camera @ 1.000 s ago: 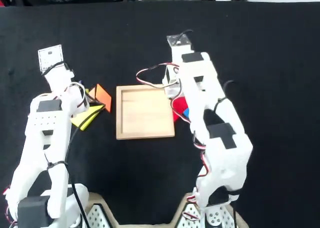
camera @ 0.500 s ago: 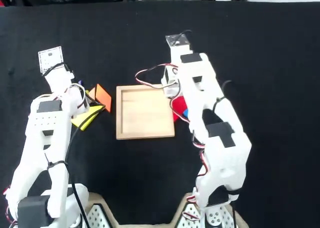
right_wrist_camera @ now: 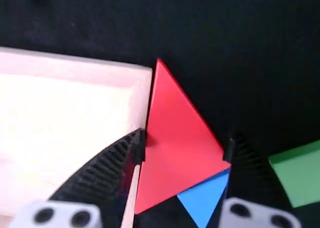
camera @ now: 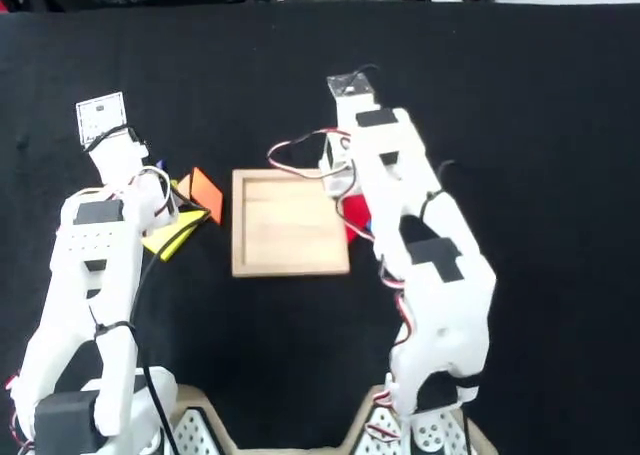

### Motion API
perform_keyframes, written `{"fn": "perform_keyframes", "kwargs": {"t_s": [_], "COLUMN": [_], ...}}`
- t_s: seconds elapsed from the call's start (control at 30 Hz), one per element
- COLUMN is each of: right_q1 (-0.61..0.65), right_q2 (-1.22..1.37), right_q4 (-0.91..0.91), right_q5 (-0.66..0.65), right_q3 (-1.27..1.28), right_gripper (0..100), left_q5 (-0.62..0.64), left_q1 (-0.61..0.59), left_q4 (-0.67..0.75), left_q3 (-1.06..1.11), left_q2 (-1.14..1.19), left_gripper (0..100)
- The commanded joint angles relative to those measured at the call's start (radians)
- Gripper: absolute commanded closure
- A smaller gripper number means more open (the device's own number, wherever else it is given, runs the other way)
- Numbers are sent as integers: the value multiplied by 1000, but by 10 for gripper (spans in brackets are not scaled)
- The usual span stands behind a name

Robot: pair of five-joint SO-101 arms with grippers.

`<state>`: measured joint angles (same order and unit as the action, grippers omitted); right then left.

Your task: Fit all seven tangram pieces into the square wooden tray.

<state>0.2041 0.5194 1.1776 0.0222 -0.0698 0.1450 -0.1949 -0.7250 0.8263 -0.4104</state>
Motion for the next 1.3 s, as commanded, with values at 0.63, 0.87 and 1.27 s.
{"fn": "perform_keyframes", "kwargs": {"t_s": [0.63,0.87,1.27], "right_q1": [-41,-41,-38], "right_q2": [35,38,81], "right_q4": [183,193,91], "right_q5": [41,66,-23], "right_q3": [-111,-102,-148], "right_gripper": [733,733,737], "left_q5": [12,12,12], "left_q1": [-2,-2,7], "left_q4": [18,18,18], "left_q3": [-15,-13,-13], "left_q2": [-5,-5,-5], "left_gripper": [852,852,852]}}
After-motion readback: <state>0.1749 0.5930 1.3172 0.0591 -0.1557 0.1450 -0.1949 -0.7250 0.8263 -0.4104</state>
